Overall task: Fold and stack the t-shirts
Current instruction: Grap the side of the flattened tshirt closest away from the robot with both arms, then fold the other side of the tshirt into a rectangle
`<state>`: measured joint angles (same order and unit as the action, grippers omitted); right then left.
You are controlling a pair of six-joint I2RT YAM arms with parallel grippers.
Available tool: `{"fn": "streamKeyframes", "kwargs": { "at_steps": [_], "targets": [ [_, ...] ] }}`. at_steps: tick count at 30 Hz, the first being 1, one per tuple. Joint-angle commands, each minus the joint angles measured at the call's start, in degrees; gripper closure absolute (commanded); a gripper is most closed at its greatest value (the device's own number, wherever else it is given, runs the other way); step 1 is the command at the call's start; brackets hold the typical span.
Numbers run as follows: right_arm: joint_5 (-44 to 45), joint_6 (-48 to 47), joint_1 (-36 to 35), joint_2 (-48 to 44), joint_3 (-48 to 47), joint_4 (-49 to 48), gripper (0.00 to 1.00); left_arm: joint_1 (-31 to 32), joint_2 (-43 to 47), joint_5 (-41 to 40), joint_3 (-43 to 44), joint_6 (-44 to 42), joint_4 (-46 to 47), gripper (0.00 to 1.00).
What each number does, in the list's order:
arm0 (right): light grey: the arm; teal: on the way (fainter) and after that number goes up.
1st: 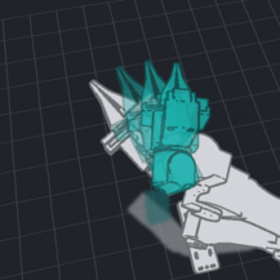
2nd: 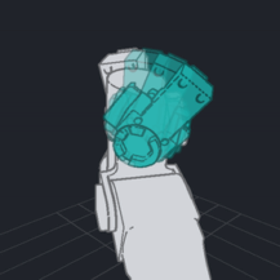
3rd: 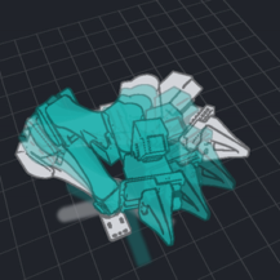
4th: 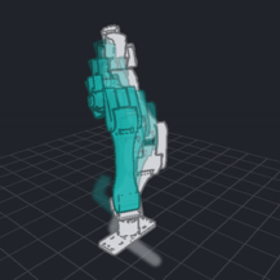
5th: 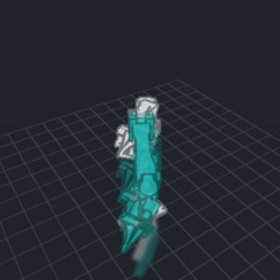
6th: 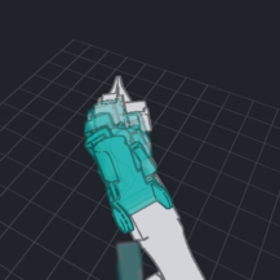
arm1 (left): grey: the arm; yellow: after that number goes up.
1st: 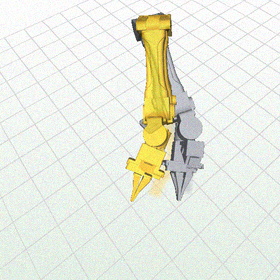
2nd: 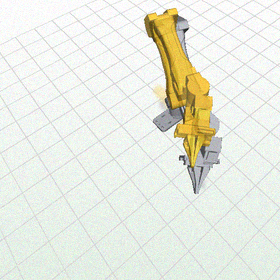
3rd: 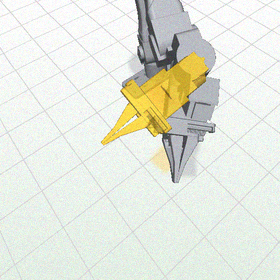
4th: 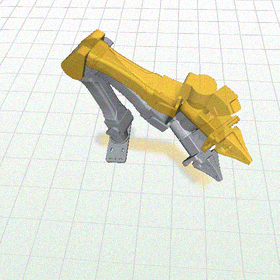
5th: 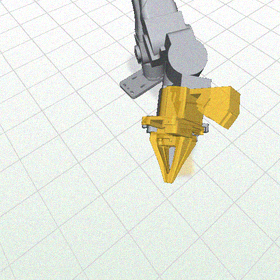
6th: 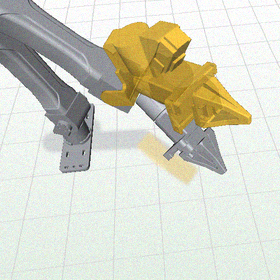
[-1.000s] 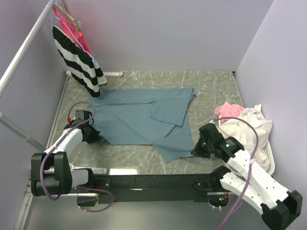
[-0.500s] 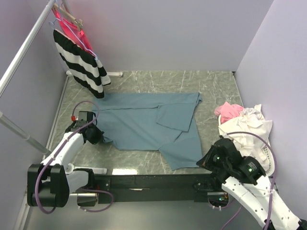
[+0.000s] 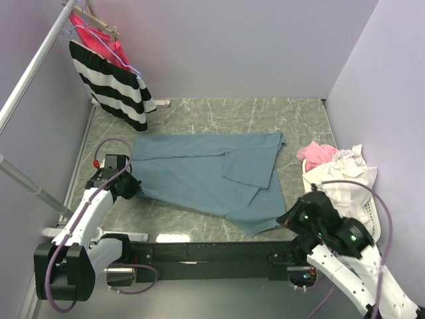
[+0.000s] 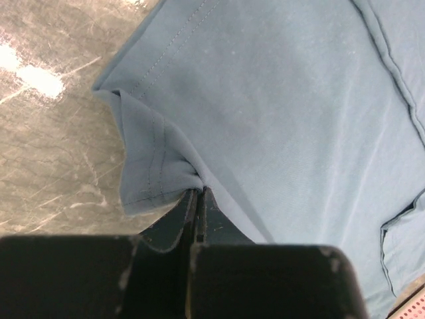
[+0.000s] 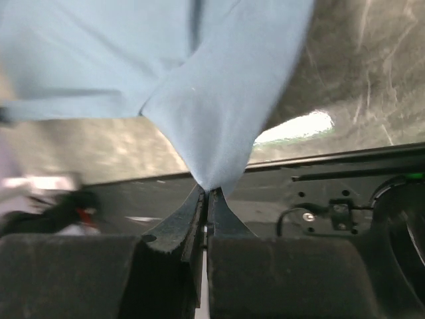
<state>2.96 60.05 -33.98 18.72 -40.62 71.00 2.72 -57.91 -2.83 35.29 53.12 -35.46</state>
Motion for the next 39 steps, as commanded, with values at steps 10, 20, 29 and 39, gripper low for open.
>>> {"fn": "streamKeyframes", "kwargs": {
  "at_steps": [10,20,29,39],
  "targets": [
    [8.46,-15.83,1.54,28.46,-3.85,-23.87,1.00,-0.35,-13.89,-4.98,12.78,-5.40,4.79,0.99],
    [0.91,-29.63,18.94,47.52,-10.87,-39.18,1.00,-4.21,-28.21,-2.63,20.87,-9.35,8.83,0.97],
    [-5.42,-36.14,21.94,70.19,-27.57,-43.05,1.00,-4.57,-38.32,2.39,25.09,-10.58,13.05,0.85],
    [2.81,-35.88,23.25,83.50,-38.04,-40.59,1.00,-5.53,-41.85,1.08,28.08,-11.64,12.79,0.93]
  ]
}}
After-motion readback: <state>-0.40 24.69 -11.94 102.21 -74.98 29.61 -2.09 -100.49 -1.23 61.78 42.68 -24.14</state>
